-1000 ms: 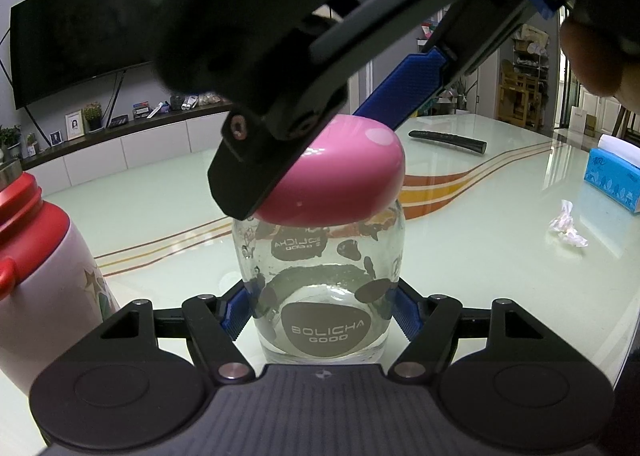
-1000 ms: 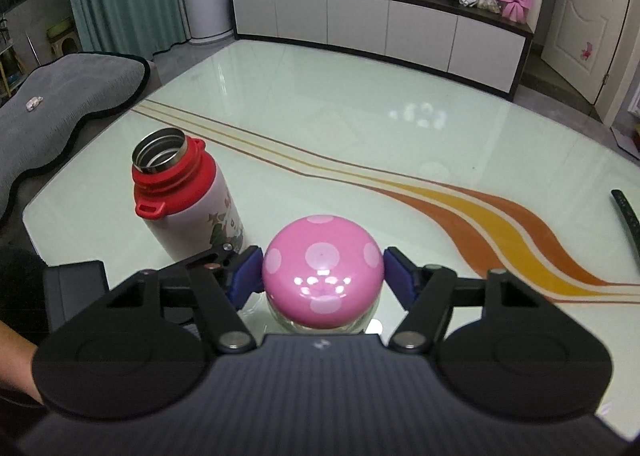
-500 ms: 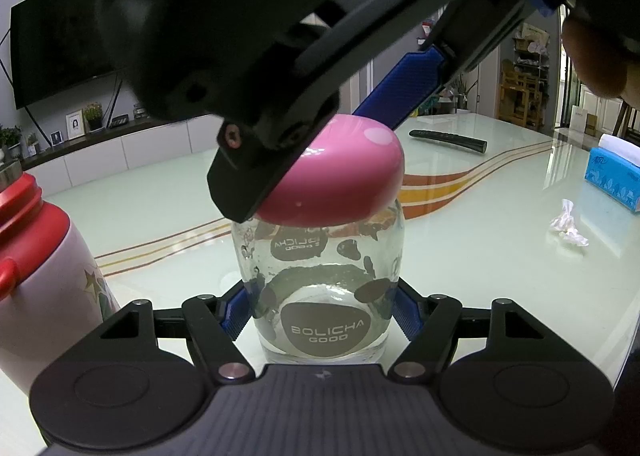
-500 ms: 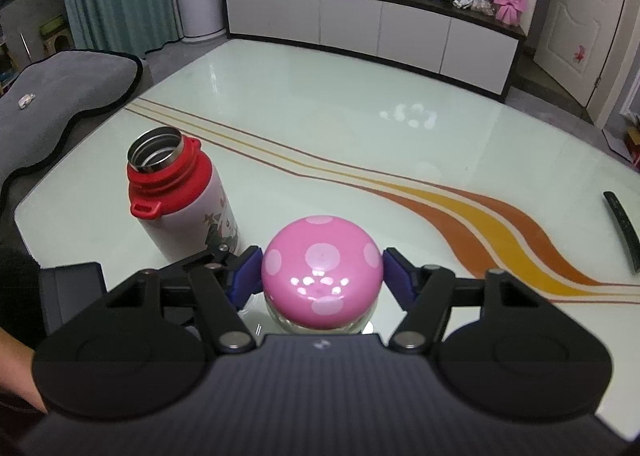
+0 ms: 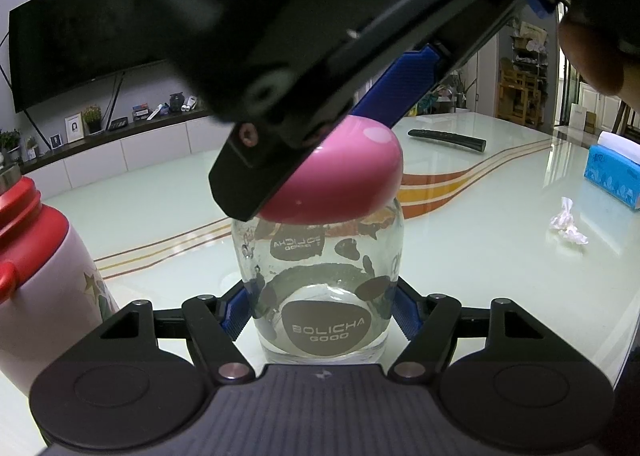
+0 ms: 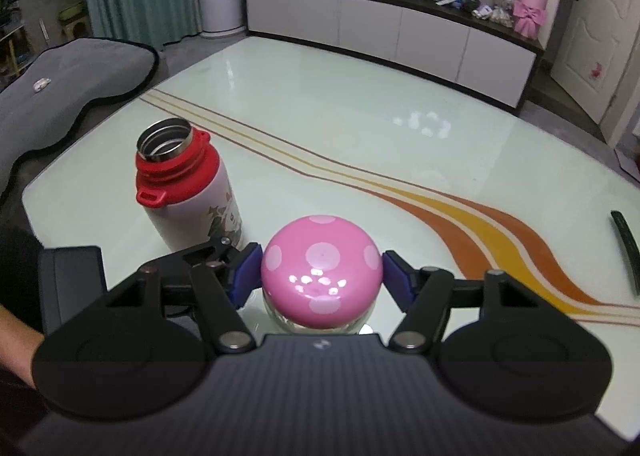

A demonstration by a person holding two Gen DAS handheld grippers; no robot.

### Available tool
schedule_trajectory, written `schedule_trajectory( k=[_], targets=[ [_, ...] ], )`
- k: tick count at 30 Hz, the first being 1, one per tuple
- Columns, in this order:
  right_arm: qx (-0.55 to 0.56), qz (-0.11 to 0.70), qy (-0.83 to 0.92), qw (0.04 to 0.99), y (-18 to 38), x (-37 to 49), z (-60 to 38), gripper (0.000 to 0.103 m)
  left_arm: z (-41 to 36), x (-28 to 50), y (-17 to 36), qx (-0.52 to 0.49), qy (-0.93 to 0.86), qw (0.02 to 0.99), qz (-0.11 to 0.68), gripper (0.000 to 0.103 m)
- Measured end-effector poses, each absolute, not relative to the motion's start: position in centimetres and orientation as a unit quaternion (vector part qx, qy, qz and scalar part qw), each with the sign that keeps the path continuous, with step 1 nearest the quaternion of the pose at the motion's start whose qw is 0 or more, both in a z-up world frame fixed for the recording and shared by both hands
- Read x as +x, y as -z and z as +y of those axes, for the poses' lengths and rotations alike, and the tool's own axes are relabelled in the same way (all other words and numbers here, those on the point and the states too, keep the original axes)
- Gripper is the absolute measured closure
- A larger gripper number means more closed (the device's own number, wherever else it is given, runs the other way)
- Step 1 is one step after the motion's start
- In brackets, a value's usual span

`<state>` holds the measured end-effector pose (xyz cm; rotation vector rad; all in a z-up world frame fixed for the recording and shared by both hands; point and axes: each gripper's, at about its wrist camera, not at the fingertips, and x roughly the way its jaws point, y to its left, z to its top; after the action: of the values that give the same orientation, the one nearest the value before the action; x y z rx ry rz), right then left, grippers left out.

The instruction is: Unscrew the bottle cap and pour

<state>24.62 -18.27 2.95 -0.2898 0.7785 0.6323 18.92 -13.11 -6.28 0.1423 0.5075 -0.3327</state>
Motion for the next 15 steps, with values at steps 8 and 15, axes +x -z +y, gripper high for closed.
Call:
schedule_trajectory(
  k=[8,15],
  targets=[
    [-0.162,0.365,-0.325,0.857,-3.09,24.68,-18.12,0.040,-12.80,19.06,6.10,0.063,0.165,0.951,0.253,0.031],
    [-0.187,0.351,-0.363,0.843,-2.99,24.84,-18.55,0.040,-12.72,19.04,6.05,0.066,0.167,0.951,0.250,0.031]
  ],
)
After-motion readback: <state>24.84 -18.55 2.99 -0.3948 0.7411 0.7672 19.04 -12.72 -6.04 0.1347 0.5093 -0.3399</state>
